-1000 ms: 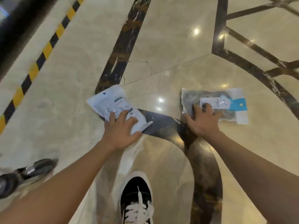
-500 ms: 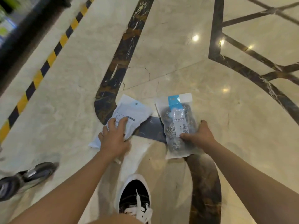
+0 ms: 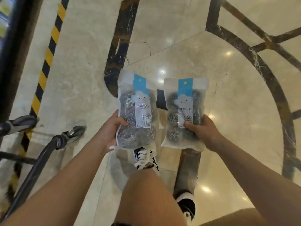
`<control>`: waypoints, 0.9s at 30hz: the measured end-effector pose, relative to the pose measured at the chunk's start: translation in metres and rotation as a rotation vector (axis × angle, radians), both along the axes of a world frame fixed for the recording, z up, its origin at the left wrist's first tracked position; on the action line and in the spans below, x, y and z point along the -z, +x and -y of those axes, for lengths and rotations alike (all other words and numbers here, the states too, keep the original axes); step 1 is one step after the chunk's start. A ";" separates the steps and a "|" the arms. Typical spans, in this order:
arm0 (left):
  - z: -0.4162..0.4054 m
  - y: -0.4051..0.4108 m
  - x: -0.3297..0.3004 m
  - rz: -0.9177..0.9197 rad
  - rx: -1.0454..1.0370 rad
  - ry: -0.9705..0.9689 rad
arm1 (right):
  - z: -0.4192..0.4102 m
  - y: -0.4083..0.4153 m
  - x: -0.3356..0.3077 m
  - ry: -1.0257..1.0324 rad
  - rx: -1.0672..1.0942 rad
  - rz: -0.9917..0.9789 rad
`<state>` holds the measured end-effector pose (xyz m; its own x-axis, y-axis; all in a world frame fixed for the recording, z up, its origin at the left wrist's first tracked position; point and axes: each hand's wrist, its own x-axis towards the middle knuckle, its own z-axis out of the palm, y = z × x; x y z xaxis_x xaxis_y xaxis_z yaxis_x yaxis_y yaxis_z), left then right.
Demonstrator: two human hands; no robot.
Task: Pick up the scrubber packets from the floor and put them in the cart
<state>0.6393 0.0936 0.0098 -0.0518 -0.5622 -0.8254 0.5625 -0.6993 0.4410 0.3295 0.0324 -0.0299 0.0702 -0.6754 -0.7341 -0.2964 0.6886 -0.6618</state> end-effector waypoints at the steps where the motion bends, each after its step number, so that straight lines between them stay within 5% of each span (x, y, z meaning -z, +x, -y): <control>1: -0.007 -0.004 -0.020 -0.006 -0.015 0.031 | -0.006 -0.006 -0.027 0.004 0.004 0.025; 5: -0.032 -0.022 -0.124 0.115 -0.059 0.079 | -0.023 -0.014 -0.147 0.003 -0.013 0.155; 8: -0.050 -0.033 -0.226 0.226 0.043 -0.072 | -0.033 -0.009 -0.247 0.003 -0.023 0.188; 17: -0.156 -0.004 -0.517 0.464 -0.110 -0.016 | -0.064 0.026 -0.567 -0.262 -0.344 0.048; 23: -0.232 0.020 -0.620 0.764 -0.369 0.019 | -0.106 0.104 -0.670 -0.371 -0.592 0.023; 27: -0.290 0.055 -0.637 0.786 -0.620 0.061 | -0.137 0.178 -0.684 -0.429 -0.793 0.011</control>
